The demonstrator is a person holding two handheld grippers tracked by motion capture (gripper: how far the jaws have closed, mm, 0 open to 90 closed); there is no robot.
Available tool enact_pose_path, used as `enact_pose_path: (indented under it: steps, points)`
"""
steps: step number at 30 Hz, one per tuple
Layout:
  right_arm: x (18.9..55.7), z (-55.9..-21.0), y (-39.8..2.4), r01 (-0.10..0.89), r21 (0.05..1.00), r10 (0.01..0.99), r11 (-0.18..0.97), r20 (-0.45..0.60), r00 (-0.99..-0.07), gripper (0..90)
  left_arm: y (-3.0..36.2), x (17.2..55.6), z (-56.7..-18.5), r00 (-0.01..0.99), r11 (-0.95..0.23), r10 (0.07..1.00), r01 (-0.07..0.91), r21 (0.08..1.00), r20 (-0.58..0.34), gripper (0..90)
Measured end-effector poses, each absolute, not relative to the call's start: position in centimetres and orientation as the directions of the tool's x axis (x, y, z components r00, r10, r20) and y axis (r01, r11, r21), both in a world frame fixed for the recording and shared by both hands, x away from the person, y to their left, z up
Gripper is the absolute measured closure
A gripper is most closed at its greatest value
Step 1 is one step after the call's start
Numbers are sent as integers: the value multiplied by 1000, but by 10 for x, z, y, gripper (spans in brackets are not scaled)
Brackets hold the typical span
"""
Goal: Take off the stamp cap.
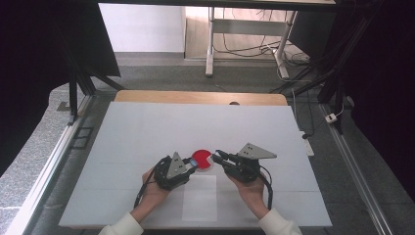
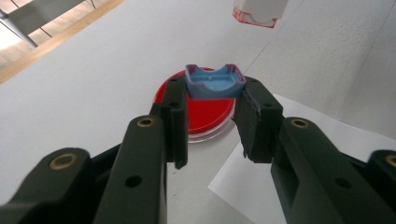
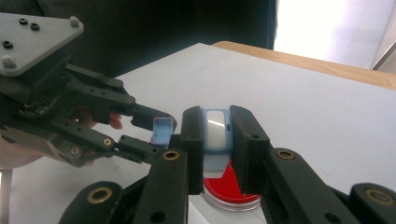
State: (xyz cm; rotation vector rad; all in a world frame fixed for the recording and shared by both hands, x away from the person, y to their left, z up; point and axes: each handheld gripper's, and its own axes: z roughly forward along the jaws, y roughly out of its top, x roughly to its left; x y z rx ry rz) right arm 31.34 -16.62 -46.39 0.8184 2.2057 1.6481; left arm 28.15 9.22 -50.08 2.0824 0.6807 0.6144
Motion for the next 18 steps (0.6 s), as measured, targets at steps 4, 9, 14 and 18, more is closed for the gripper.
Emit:
enact_pose_path:
  steps: [4,9,14,18]
  points:
    - [314,-463,-168,279,940,585,195,117,-802,754,99,280,-499,734,-490,655,233,840,178,658]
    - [315,-463,-171,279,941,594,193,114,-797,754,106,278,-499,734,-497,656,242,834,178,657]
    - [316,-463,-172,283,939,598,195,115,-793,754,113,275,-500,736,-491,656,245,836,169,657]
    - [316,-464,-173,285,938,600,199,114,-792,754,120,271,-499,735,-490,657,245,837,170,657]
